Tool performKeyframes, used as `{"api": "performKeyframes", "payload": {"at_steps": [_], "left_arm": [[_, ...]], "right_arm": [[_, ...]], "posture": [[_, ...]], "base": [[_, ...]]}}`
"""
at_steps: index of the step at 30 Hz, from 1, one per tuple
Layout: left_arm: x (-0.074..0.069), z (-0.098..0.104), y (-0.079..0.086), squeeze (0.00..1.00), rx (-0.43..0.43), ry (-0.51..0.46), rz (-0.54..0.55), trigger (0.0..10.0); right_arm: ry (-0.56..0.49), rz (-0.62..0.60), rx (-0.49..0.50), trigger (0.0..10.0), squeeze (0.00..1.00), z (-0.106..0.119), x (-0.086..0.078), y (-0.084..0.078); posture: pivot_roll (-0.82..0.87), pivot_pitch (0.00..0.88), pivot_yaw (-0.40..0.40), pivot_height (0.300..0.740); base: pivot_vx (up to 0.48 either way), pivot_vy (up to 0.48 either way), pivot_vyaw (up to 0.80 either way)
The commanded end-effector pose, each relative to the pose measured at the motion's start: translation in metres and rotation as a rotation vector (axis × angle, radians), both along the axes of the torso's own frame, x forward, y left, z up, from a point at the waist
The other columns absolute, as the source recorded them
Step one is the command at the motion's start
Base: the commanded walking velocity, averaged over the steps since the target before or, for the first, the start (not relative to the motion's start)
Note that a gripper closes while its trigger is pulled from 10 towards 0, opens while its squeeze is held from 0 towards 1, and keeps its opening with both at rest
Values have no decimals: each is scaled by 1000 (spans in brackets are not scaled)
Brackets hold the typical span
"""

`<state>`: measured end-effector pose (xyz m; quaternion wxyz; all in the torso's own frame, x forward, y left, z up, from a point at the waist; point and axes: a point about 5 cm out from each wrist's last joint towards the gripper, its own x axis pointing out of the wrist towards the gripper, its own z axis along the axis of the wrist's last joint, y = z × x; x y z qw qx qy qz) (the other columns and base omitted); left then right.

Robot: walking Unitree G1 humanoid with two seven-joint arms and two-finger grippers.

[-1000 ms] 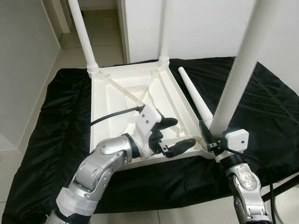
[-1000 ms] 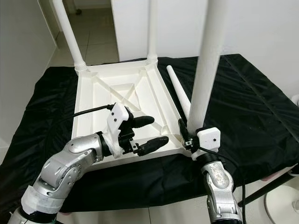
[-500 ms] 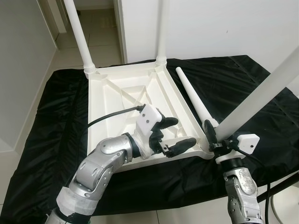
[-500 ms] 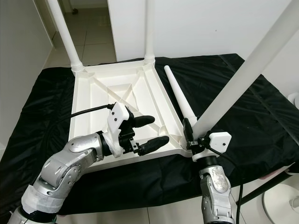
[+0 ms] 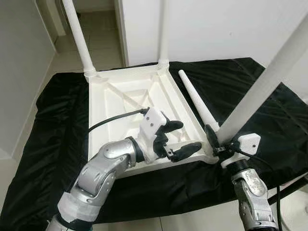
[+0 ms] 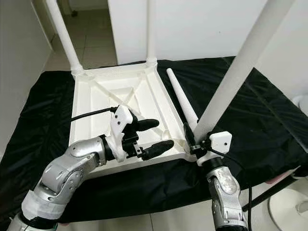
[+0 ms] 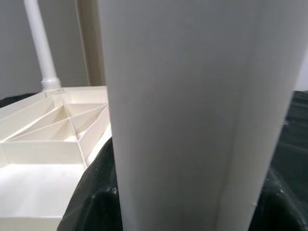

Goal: Building children table

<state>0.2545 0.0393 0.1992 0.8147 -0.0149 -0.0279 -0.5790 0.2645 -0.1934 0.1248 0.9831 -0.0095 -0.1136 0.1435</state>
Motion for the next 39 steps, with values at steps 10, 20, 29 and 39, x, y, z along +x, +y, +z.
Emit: {"api": "performKeyframes", "payload": {"at_steps": [10,20,29,39], "left_arm": [[-2,5,0,0,-3,-14,-23,10000],[-3,5,-2,0,-6,-16,-26,10000],[-4,4,-2,0,-6,-18,-21,10000],[-5,3,-5,0,-8,-22,-26,10000]], "right_arm": [[333,-12,68,10000,0,-43,0,-3],[281,-10,15,10000,0,-35,0,2],[246,-134,106,10000,0,-24,3,19],[220,-392,253,10000,0,-9,10,42]], "posture": [[-110,28,51,740],[-106,20,36,740],[-104,10,24,740],[-107,0,16,740]], "base": [[0,0,0],[0,0,0],[0,0,0],[0,0,0]]}}
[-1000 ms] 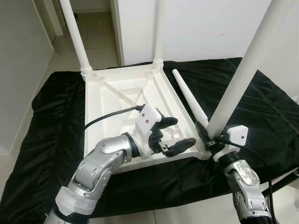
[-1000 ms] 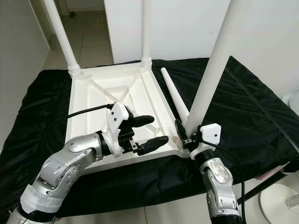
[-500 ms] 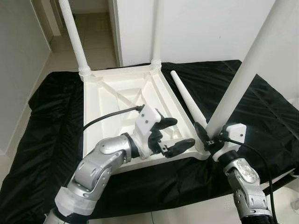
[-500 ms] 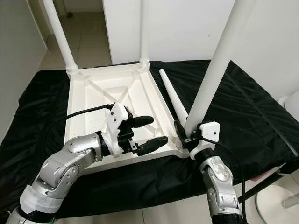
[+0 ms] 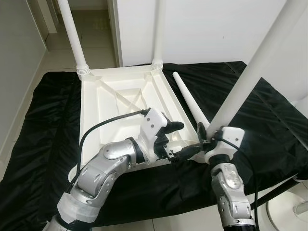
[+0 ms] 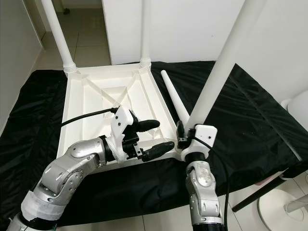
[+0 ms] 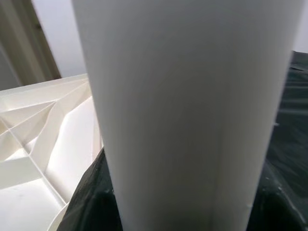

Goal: Building children table

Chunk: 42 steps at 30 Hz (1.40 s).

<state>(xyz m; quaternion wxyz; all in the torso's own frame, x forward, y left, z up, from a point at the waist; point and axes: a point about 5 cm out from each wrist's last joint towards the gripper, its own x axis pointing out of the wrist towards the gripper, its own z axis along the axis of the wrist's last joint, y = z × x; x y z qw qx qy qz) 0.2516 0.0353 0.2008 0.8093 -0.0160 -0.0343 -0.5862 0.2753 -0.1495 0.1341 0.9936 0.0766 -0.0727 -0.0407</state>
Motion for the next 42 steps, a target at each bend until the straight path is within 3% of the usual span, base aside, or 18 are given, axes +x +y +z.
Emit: {"api": "performKeyframes", "payload": {"at_steps": [1,5,13,14,15,19,24,25,33,38,40,42], "left_arm": [[-2,1,-1,0,-1,-13,-9,10000],[-3,0,-3,0,-7,-9,-12,10000],[-2,-1,-6,0,-9,-11,-15,10000],[-1,0,-7,0,-12,-15,-14,10000],[1,1,-7,0,-14,-18,-13,10000],[1,1,-9,0,-16,-20,-12,10000],[1,2,-10,0,-20,-25,-14,10000],[2,2,-10,0,-15,-30,-15,10000],[4,3,-9,0,-5,-47,-26,10000],[5,4,-10,0,-6,-51,-20,10000],[5,4,-10,0,-6,-51,-20,10000],[5,1,-9,0,2,-43,-12,10000]], "right_arm": [[86,-106,79,10000,0,-15,0,1],[69,-111,84,10000,0,-11,0,14],[43,-94,41,10000,0,-2,-2,9],[30,-87,38,10000,631,0,-2,7],[9,-72,43,10000,1000,3,-2,5],[-9,-58,32,10000,1000,6,-3,4],[-77,14,-9,10000,1000,19,-1,-10],[-77,101,-48,10000,0,22,2,-18],[-64,252,-140,10000,0,27,8,-32],[-18,480,-209,10000,0,22,10,-39],[-18,480,-209,10000,0,22,10,-39],[21,575,-223,10000,0,16,11,-41]], "posture": [[-108,0,14,740],[-111,0,11,740],[-127,0,4,740],[-128,0,4,740],[-128,0,4,740],[-133,0,1,740],[-131,0,8,740],[-134,0,13,740],[-137,0,16,740],[-136,0,18,740],[-136,0,18,740],[-136,0,15,740]], "base": [[0,0,0],[0,0,0],[0,0,0],[0,0,0],[0,0,0],[0,0,0],[0,0,0],[0,0,0],[0,0,0],[0,0,0],[0,0,0],[0,0,0]]}}
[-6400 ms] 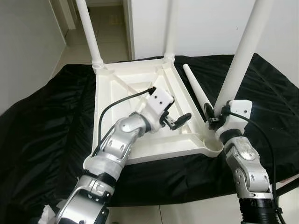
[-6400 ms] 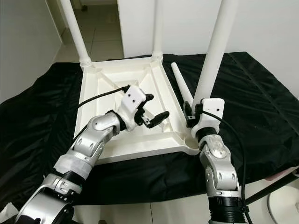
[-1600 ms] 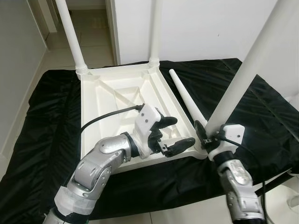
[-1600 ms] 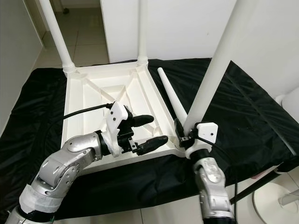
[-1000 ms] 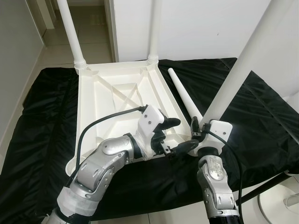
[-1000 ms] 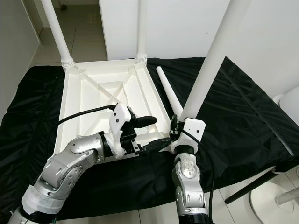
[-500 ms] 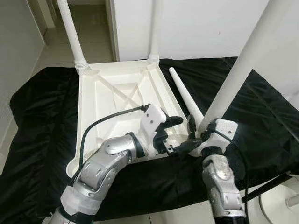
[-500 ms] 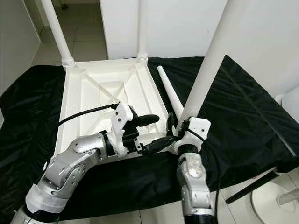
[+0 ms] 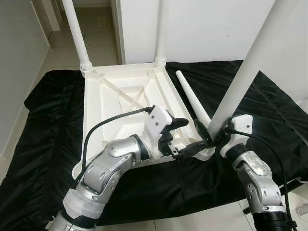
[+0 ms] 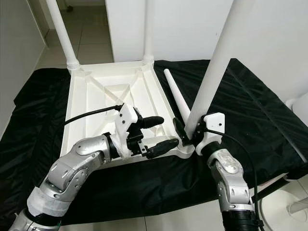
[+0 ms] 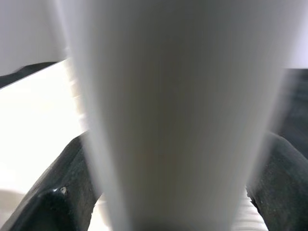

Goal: Building children table

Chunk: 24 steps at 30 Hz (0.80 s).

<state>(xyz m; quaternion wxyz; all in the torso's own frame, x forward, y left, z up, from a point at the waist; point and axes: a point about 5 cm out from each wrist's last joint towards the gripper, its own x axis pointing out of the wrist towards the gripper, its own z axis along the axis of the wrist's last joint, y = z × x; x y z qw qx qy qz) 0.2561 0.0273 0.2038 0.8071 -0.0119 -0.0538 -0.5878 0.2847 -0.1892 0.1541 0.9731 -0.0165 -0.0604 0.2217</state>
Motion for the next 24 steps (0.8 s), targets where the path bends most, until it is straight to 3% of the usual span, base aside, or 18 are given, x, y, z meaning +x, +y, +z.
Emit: {"api": "performKeyframes", "payload": {"at_steps": [1,5,21,22,23,24], "left_arm": [[1,-6,-2,0,34,-1,1,10000],[1,-15,-2,0,69,7,29,10000],[5,-40,-2,0,135,16,143,10000],[6,-42,-2,0,135,21,153,10000],[6,-42,-2,0,135,21,153,10000],[7,-42,-2,0,135,23,166,10000]], "right_arm": [[58,97,-35,10000,0,-8,3,-3],[95,178,-77,10000,0,-13,8,-9],[135,259,-136,10000,0,-16,23,-15],[139,267,-142,8314,0,-17,24,-16],[139,267,-142,8314,0,-17,24,-16],[143,270,-152,3843,0,-18,24,-17]], "posture": [[-132,0,18,740],[-117,0,17,740],[-107,0,20,740],[-107,0,20,740],[-107,0,20,740],[-107,0,19,740]], "base": [[0,0,0],[0,0,0],[0,0,0],[0,0,0],[0,0,0],[0,0,0]]}}
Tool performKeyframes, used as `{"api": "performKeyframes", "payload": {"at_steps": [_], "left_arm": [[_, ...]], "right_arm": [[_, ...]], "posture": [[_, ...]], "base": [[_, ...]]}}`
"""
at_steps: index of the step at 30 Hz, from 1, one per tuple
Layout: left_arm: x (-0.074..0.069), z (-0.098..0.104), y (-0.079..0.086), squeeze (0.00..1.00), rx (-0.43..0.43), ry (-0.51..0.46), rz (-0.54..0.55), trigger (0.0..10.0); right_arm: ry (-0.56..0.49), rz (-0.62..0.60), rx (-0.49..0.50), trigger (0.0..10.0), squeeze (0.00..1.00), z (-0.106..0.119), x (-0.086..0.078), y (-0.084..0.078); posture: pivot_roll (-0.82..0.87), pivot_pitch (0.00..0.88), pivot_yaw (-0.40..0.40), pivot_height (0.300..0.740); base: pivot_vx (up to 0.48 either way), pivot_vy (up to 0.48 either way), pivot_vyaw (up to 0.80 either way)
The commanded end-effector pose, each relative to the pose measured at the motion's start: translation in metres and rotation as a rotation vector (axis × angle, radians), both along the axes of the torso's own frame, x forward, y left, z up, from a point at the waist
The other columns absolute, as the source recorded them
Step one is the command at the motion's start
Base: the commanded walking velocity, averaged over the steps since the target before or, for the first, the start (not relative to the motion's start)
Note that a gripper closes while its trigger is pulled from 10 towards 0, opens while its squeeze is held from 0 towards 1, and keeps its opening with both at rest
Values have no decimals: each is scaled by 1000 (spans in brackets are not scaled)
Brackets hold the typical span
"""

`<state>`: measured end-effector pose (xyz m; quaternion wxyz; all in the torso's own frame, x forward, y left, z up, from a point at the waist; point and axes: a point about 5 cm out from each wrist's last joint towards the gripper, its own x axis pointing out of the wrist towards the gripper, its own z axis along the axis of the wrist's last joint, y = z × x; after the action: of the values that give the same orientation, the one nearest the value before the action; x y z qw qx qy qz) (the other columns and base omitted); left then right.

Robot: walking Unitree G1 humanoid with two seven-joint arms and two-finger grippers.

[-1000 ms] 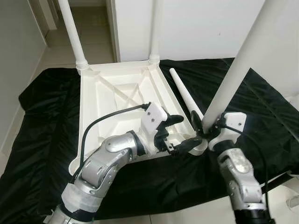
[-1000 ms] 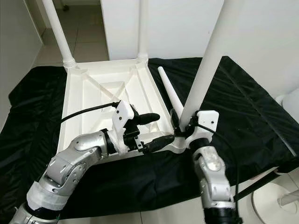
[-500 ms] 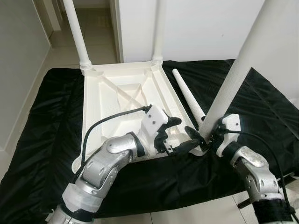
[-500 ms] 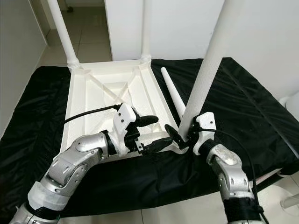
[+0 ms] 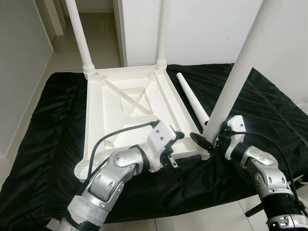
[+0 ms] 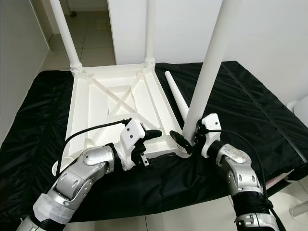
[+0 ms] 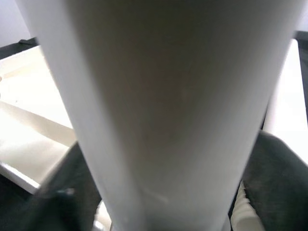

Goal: Building children table

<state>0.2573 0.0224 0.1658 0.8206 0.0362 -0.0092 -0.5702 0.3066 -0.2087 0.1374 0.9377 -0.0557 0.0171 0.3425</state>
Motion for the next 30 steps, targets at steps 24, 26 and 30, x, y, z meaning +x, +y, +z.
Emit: {"api": "performKeyframes", "payload": {"at_steps": [24,26,30], "left_arm": [[7,-2,4,0,-11,-22,152,10000],[7,-2,4,0,-10,-23,152,10000],[6,-3,3,0,-12,-20,149,10000]], "right_arm": [[31,-119,10,10000,0,-14,0,8],[30,-156,2,10000,0,-15,1,9],[25,-294,4,10000,0,-18,1,14]], "posture": [[-95,1,11,740],[-95,1,11,740],[-97,0,6,740]], "base": [[0,0,0],[0,0,0],[0,0,0]]}}
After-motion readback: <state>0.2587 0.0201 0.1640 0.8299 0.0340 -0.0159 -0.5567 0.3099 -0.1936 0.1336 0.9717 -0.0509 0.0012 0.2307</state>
